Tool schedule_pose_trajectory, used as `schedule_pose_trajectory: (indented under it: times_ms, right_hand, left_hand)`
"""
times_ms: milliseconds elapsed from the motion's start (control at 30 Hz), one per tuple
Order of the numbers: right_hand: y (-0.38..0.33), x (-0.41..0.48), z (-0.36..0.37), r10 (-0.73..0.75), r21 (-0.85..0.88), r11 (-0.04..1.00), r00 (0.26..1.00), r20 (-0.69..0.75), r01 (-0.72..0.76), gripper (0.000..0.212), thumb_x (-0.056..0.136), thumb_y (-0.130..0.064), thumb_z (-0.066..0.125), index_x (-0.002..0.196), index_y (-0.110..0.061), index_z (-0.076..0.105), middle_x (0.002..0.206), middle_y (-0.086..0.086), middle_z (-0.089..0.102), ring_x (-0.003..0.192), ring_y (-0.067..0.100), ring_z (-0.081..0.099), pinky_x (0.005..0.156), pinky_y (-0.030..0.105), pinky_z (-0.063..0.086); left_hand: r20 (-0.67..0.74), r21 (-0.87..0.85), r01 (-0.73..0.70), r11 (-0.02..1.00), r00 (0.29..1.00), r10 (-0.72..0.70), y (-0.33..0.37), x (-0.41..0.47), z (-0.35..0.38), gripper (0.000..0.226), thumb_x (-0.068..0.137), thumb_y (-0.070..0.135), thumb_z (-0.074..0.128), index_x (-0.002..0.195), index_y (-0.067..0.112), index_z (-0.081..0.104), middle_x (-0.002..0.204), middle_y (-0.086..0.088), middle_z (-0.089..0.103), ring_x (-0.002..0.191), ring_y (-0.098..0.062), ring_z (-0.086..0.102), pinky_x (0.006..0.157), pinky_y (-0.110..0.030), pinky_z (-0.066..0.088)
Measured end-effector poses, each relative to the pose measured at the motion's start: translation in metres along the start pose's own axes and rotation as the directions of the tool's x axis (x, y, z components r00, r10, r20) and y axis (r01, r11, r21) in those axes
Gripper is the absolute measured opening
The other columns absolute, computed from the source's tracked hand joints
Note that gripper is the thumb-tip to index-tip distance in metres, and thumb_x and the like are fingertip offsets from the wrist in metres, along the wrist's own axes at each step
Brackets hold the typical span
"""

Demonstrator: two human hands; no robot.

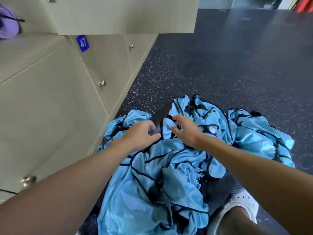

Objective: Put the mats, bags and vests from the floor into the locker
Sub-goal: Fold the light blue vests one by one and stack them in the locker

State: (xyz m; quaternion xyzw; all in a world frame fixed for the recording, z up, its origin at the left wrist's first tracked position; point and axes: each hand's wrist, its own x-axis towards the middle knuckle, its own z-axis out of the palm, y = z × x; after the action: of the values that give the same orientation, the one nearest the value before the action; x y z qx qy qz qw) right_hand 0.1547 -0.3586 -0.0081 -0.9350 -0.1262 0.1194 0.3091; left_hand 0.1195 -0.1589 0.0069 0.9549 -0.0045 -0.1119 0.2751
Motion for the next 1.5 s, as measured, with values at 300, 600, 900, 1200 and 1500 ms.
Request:
schedule_pose_trajectory:
  times_ms: [300, 600, 900, 1200, 1500]
  right_hand:
    - [0.116, -0.069, 0.013, 0.285, -0.175, 0.939, 0.955, -0.081, -0.295, 0.062, 0.093, -0.043, 0.059, 0.146, -0.021, 0.035, 0.147, 0.007, 0.037, 0.134, 0.029, 0.035, 0.106, 0.049, 0.036]
    - [0.156, -0.06, 0.019, 0.372, 0.095, 0.927, 0.922, -0.104, -0.363, 0.083, 0.087, -0.033, 0.071, 0.152, -0.022, 0.02, 0.154, 0.009, 0.029, 0.134, 0.031, 0.04, 0.105, 0.047, 0.041]
    - [0.18, -0.118, 0.025, 0.319, -0.301, 0.912, 0.943, 0.094, -0.278, 0.052, 0.066, -0.071, 0.07, 0.086, -0.026, 0.052, 0.099, -0.004, 0.049, 0.103, 0.02, 0.043, 0.089, 0.04, 0.031]
    - [0.184, -0.132, 0.019, 0.131, -0.491, 0.871, 0.973, 0.192, -0.021, 0.032, 0.083, -0.024, 0.064, 0.115, -0.029, 0.063, 0.122, -0.003, 0.049, 0.118, 0.022, 0.04, 0.095, 0.039, 0.03]
    - [0.137, -0.107, -0.037, 0.019, -0.073, 0.997, 0.993, -0.118, -0.027, 0.011, 0.089, -0.015, 0.067, 0.098, -0.012, 0.071, 0.097, 0.006, 0.071, 0.09, 0.025, 0.063, 0.078, 0.037, 0.05]
  left_hand:
    - [0.274, 0.157, -0.019, 0.987, 0.961, -0.025, 0.024, -0.005, 0.096, 0.071, 0.083, 0.063, 0.064, 0.143, 0.03, 0.044, 0.15, 0.003, 0.043, 0.136, -0.023, 0.044, 0.111, -0.05, 0.034]
    - [0.304, 0.205, -0.044, 0.978, 0.952, -0.021, 0.036, 0.001, 0.121, 0.073, 0.087, 0.059, 0.063, 0.147, 0.029, 0.036, 0.151, 0.0, 0.039, 0.137, -0.025, 0.041, 0.111, -0.053, 0.033]
    - [0.235, 0.22, -0.295, 0.93, 0.941, 0.243, 0.064, -0.005, 0.152, 0.048, 0.09, 0.051, 0.061, 0.133, 0.031, 0.053, 0.146, 0.008, 0.041, 0.139, -0.014, 0.033, 0.113, -0.04, 0.021]
    - [0.288, 0.178, -0.272, 0.946, 0.933, 0.215, 0.078, -0.019, 0.159, 0.039, 0.092, 0.05, 0.06, 0.125, 0.03, 0.059, 0.134, 0.009, 0.052, 0.132, -0.016, 0.041, 0.109, -0.043, 0.024]
    - [0.252, -0.19, -0.17, 0.967, 0.943, 0.215, 0.105, -0.017, 0.119, 0.048, 0.085, 0.045, 0.073, 0.127, 0.027, 0.059, 0.126, 0.009, 0.059, 0.121, -0.011, 0.054, 0.103, -0.033, 0.044]
